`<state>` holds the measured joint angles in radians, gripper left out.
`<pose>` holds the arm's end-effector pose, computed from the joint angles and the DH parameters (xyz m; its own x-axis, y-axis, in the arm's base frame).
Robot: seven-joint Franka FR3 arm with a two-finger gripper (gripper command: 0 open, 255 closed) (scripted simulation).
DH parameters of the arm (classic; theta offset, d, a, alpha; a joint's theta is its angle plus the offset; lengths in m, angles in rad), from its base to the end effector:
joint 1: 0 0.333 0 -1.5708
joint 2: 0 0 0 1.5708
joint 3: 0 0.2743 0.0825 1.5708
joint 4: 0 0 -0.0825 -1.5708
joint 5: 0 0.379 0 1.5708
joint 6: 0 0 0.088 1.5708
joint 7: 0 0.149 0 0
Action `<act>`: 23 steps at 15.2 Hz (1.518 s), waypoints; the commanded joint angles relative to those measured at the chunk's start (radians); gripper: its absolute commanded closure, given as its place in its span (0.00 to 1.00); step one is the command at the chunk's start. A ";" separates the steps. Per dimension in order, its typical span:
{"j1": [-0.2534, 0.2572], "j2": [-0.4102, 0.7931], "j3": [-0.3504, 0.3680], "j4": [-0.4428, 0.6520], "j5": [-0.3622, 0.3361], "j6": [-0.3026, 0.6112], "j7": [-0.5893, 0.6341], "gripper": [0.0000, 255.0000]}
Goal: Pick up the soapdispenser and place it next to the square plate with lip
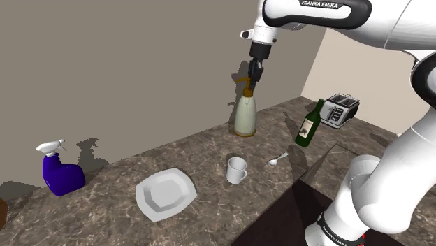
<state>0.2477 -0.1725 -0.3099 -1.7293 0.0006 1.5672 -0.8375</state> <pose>0.5018 -0.0405 0.5528 0.7111 0.7019 0.0409 0.7031 -0.7103 -0.0337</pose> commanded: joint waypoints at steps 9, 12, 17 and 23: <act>0.087 -0.046 0.144 0.097 0.015 -0.136 0.235 1.00; 0.113 -0.036 0.186 0.153 0.024 -0.179 0.304 1.00; 0.156 0.005 0.255 0.276 0.039 -0.257 0.420 1.00; 0.182 0.014 0.293 0.286 0.044 -0.255 0.485 1.00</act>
<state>0.4293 -0.1533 -0.0181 -1.4278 0.0447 1.3008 -0.3540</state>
